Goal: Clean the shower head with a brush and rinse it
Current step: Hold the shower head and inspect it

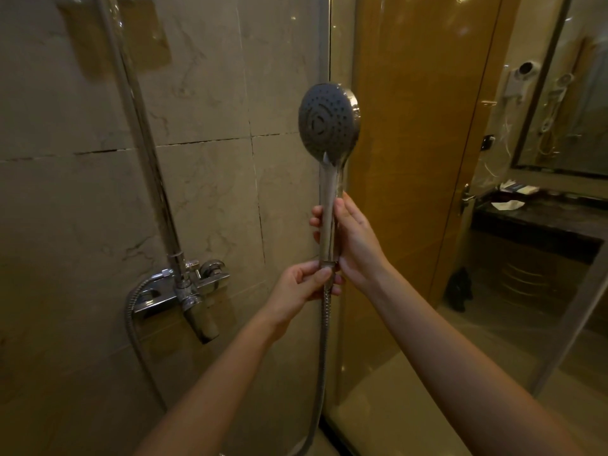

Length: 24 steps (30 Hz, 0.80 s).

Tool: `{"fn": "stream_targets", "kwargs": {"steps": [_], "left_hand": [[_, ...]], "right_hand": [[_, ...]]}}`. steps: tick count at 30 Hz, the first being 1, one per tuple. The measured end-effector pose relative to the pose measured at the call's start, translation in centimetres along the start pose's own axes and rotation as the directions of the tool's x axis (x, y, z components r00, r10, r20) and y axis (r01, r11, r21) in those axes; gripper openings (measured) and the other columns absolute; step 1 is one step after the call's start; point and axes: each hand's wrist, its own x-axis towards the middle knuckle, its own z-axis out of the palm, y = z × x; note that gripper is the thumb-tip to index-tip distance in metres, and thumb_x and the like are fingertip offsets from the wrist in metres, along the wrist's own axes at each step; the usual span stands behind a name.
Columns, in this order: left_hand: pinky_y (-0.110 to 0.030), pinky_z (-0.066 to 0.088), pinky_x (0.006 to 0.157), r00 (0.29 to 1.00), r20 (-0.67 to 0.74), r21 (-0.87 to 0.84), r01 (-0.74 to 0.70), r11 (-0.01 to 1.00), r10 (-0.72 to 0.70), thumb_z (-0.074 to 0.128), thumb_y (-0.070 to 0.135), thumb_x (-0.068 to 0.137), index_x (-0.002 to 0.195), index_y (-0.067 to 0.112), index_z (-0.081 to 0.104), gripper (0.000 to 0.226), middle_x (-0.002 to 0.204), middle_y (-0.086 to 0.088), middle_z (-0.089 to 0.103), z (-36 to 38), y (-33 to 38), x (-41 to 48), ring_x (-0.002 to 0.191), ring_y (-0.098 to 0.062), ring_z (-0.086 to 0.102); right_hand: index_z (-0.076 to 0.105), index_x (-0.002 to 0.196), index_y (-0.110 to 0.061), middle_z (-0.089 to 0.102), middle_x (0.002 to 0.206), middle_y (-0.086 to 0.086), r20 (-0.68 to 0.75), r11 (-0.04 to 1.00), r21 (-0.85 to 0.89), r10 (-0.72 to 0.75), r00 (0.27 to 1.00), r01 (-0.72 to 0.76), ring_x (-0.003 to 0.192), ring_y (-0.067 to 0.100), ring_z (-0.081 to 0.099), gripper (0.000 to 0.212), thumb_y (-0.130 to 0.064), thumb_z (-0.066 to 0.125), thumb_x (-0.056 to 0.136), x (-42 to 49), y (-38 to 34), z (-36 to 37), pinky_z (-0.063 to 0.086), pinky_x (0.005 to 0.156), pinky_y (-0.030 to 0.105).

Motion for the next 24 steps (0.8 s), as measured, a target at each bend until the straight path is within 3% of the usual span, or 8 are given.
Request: {"fn": "stream_targets", "kwargs": {"steps": [5,9,12,16,19,24], "left_hand": [[-0.025,0.055,0.078,1.0,-0.002,0.008,-0.002,1.0,0.002,0.053,0.02,0.089,0.111,0.006,0.062,0.027,0.089,-0.004,0.069,0.05,0.13,-0.1,0.076,-0.011,0.066],[-0.03,0.055,0.083,1.0,-0.021,0.03,-0.018,0.999,0.018,0.057,0.032,0.08,0.106,0.011,0.064,0.034,0.093,-0.005,0.071,0.57,0.41,-0.04,0.076,-0.012,0.067],[-0.031,0.054,0.084,0.999,-0.035,0.035,-0.021,0.999,0.022,0.056,0.024,0.087,0.109,0.01,0.063,0.028,0.096,-0.006,0.071,0.52,0.49,0.14,0.077,-0.012,0.067],[-0.024,0.055,0.078,0.999,-0.034,0.049,-0.031,0.998,0.033,0.051,0.015,0.092,0.111,0.003,0.062,0.025,0.09,-0.006,0.069,0.46,0.56,0.2,0.073,-0.009,0.067],[-0.02,0.054,0.074,0.999,-0.046,0.024,-0.021,0.999,0.022,0.05,0.014,0.093,0.111,0.004,0.061,0.023,0.088,-0.005,0.069,0.26,0.36,0.12,0.072,-0.007,0.067],[-0.023,0.054,0.078,1.0,-0.021,0.044,-0.023,0.999,0.024,0.052,0.016,0.092,0.109,0.007,0.063,0.023,0.091,-0.005,0.07,0.26,0.56,0.19,0.076,-0.011,0.067]], "right_hand": [[0.037,0.133,-0.014,0.065,0.093,0.005,0.005,1.0,-0.016,0.011,1.0,-0.011,0.067,0.01,0.058,0.033,-0.027,0.032,0.103,0.03,-0.37,0.67,0.049,0.062,0.022],[0.03,0.124,-0.028,0.067,0.097,0.004,0.022,0.968,-0.246,-0.054,0.998,0.058,0.068,0.01,0.057,0.04,-0.022,0.056,0.094,-0.01,-0.71,0.68,0.05,0.065,0.024],[0.034,0.118,-0.032,0.065,0.102,0.005,0.011,0.962,-0.255,-0.102,0.995,0.102,0.074,0.011,0.06,0.038,-0.014,0.057,0.093,0.09,-0.76,0.75,0.051,0.068,0.026],[0.045,0.126,-0.017,0.057,0.103,0.006,-0.076,0.97,-0.23,-0.101,0.992,0.081,0.088,0.014,0.06,0.033,-0.017,0.055,0.095,0.46,-0.31,0.49,0.054,0.072,0.027],[0.055,0.123,-0.009,0.059,0.096,0.003,-0.058,0.967,-0.249,-0.063,0.996,0.047,0.087,0.013,0.06,0.028,-0.021,0.047,0.099,0.44,-0.14,0.25,0.054,0.073,0.026],[0.059,0.104,-0.016,0.06,0.086,0.001,-0.054,0.978,-0.208,-0.032,0.998,0.021,0.073,0.01,0.059,0.024,-0.026,0.037,0.103,0.66,-0.48,0.43,0.052,0.067,0.026]]}}
